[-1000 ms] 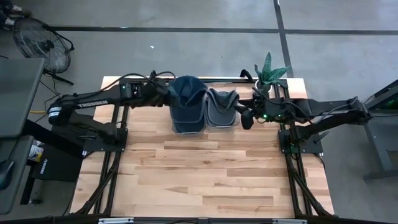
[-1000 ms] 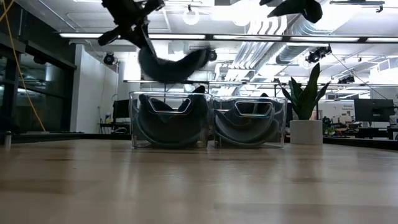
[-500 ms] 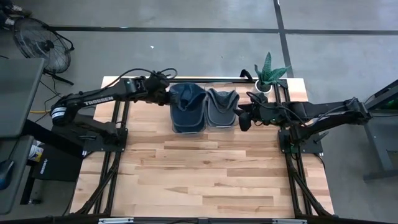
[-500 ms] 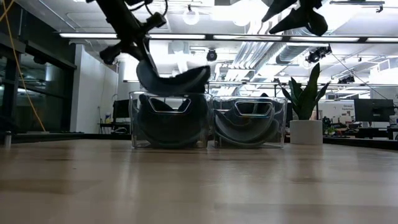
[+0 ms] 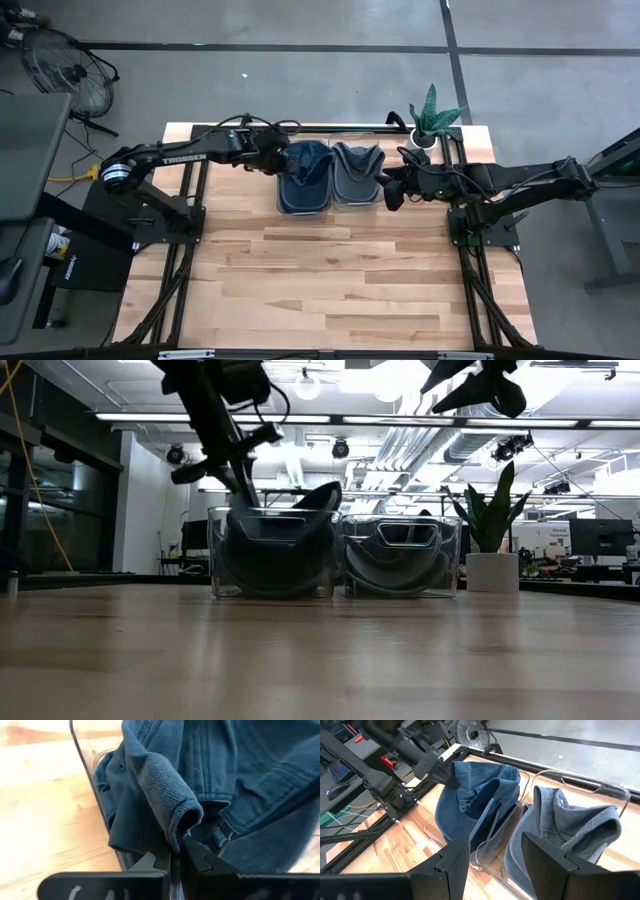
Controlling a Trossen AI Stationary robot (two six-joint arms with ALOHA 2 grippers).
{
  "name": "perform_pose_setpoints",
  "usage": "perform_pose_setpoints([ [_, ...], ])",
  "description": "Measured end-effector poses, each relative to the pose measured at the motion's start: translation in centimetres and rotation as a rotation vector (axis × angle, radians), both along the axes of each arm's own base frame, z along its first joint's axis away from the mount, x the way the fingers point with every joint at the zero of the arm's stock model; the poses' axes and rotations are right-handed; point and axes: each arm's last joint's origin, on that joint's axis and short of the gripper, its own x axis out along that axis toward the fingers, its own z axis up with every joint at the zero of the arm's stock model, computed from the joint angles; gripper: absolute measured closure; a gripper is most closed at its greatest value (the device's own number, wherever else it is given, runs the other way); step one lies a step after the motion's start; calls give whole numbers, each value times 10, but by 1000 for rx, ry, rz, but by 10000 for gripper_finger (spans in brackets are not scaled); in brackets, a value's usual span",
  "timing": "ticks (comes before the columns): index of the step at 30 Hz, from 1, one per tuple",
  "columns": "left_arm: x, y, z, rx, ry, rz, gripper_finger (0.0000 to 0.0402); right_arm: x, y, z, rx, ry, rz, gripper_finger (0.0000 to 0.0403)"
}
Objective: Pick & Place hat
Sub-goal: Put the blue cap into the left transparent bin
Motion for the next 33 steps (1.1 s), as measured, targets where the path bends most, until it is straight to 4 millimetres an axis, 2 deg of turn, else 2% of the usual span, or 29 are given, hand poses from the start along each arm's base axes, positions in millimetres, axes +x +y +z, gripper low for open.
perform_pose_setpoints([
  [7, 7, 3, -19, -30, 85, 2, 394, 0, 0, 0, 10, -2, 6, 229],
  [12, 11, 4, -22, -36, 83, 3, 393, 0, 0, -1, 9, 6, 7, 230],
  [25, 6, 3, -23, -23, 149, 19, 254, -2, 0, -4, 7, 44, 12, 229],
  [33, 4, 5, 0, 50, 226, -14, 213, -2, 0, -4, 4, 53, 22, 229],
])
